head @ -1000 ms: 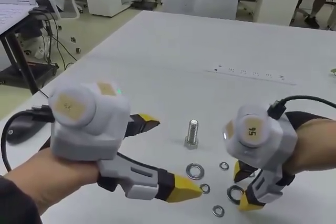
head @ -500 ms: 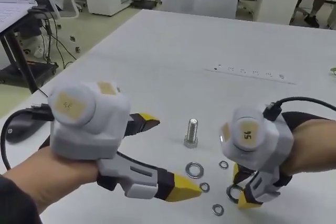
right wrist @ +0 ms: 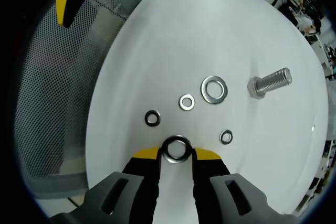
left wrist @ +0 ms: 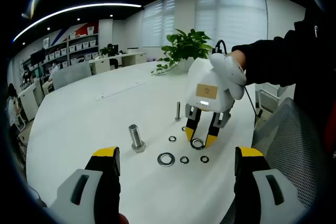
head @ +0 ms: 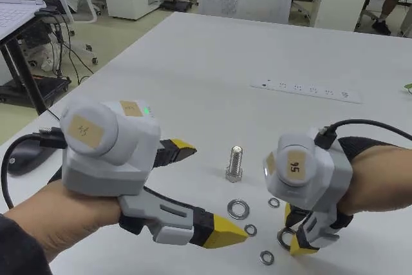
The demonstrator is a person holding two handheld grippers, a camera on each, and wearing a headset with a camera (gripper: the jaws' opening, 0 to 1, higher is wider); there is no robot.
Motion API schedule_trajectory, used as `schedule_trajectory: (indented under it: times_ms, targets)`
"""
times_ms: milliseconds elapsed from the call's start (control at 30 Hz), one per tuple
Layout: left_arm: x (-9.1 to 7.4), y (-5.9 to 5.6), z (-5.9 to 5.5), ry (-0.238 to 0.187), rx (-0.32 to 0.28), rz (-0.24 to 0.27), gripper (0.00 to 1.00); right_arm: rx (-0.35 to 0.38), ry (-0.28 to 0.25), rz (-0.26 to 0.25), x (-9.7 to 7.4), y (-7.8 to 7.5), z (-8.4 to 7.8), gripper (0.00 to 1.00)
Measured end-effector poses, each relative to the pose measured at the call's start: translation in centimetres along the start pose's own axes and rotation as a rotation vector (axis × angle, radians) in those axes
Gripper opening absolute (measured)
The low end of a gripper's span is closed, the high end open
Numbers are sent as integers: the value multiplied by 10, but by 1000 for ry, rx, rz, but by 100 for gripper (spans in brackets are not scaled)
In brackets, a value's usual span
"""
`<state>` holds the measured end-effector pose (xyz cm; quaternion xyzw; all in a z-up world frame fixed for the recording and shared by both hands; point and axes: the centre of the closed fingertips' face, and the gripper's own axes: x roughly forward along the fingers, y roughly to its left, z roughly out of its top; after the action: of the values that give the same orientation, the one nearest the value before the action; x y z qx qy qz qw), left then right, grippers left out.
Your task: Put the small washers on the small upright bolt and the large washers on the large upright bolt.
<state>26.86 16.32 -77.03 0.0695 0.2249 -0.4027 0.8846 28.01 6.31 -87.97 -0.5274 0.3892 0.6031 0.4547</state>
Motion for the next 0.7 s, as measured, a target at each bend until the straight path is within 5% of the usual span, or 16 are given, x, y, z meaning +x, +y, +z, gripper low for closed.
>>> schedule_trajectory:
  times_ms: [700]
  targets:
    - [1,-1,-2,8,-3,-5,90,13,0,-3,-1,-1,1,17]
